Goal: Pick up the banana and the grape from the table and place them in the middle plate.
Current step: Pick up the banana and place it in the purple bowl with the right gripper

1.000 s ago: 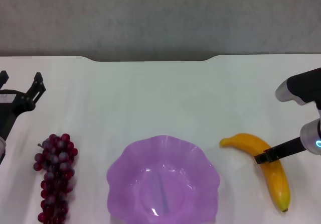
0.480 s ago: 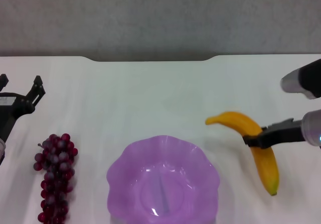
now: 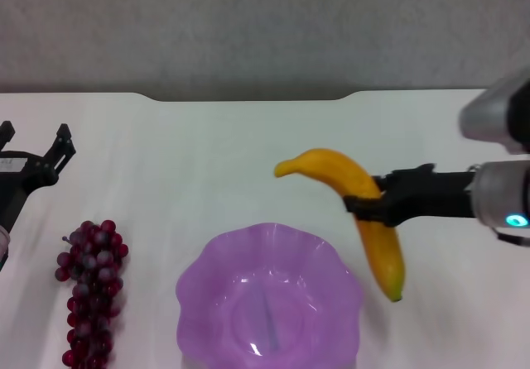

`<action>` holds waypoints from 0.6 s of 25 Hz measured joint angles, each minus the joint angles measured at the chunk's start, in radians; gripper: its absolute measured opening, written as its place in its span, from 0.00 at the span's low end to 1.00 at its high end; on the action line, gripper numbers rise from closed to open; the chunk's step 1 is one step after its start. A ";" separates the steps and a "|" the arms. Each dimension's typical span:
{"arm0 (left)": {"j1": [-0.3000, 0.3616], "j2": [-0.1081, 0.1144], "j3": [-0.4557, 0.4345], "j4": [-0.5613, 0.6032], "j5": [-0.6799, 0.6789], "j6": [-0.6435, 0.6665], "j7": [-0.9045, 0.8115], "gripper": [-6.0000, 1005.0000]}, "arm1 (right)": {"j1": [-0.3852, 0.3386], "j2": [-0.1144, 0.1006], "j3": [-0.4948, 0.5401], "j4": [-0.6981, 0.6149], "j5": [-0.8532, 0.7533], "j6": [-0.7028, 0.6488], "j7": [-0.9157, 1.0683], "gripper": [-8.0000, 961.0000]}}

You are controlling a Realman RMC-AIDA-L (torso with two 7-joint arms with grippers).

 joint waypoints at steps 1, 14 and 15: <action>-0.001 0.000 0.000 0.000 0.000 0.000 0.000 0.88 | 0.013 0.001 -0.008 -0.016 0.001 -0.002 0.000 0.56; -0.009 -0.002 0.006 0.001 0.000 -0.001 0.000 0.87 | 0.234 0.006 -0.208 -0.298 0.066 -0.146 0.005 0.57; -0.010 -0.002 0.007 0.001 0.000 -0.001 0.000 0.87 | 0.244 0.006 -0.216 -0.315 0.077 -0.156 0.005 0.57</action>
